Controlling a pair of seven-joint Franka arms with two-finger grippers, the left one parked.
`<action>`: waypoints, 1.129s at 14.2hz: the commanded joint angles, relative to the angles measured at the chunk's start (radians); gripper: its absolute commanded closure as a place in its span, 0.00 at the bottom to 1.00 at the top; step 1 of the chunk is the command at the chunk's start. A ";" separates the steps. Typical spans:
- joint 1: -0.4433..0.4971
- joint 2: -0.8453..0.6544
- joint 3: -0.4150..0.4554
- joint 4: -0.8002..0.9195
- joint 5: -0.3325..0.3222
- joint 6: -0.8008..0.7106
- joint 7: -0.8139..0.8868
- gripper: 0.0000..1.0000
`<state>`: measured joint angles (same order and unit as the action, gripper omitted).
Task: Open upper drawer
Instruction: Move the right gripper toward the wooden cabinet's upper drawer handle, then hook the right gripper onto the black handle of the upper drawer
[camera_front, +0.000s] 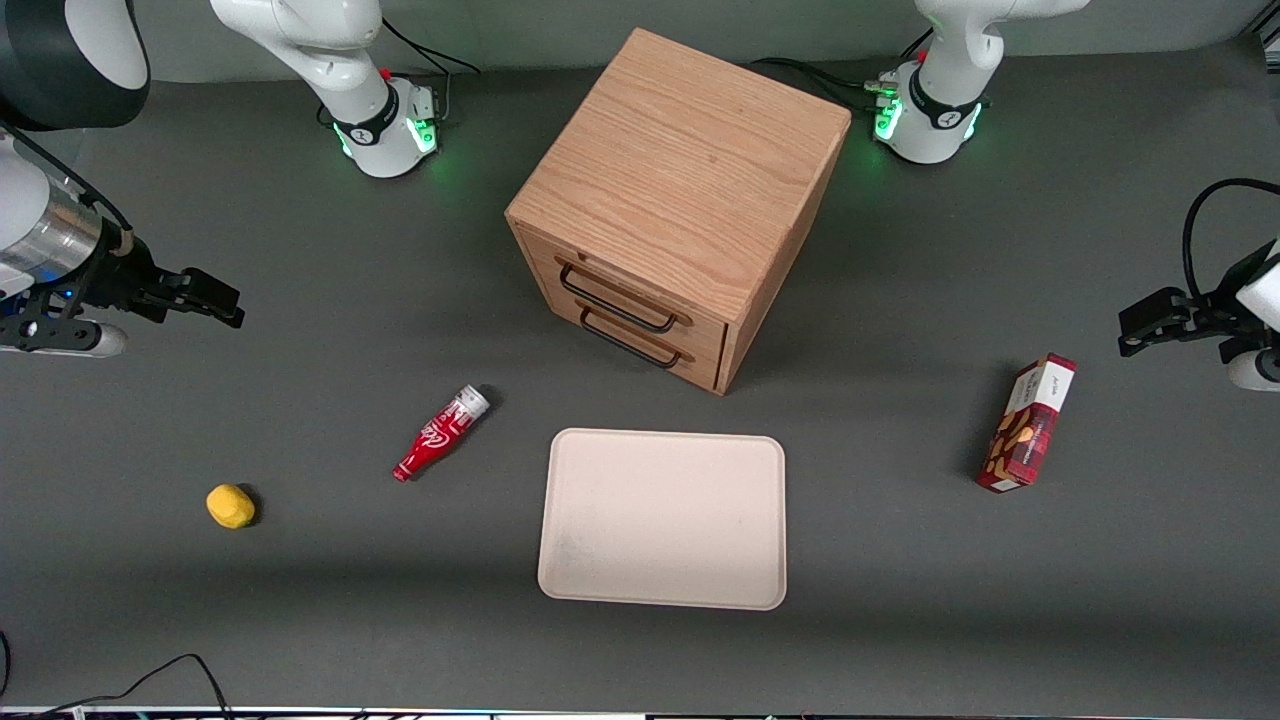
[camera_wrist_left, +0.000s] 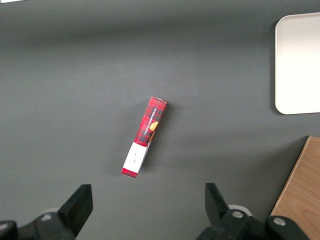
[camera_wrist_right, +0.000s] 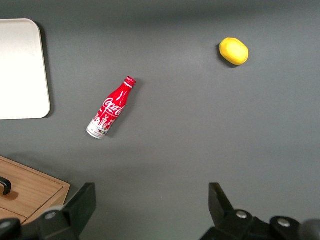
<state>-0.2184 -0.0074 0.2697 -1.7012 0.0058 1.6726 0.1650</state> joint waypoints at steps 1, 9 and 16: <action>-0.007 0.015 0.003 0.023 0.005 0.001 0.010 0.00; 0.004 0.229 0.262 0.231 0.023 -0.011 -0.053 0.00; 0.151 0.412 0.545 0.325 -0.182 0.009 -0.059 0.00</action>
<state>-0.1190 0.3468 0.7686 -1.4311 -0.1054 1.6882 0.1136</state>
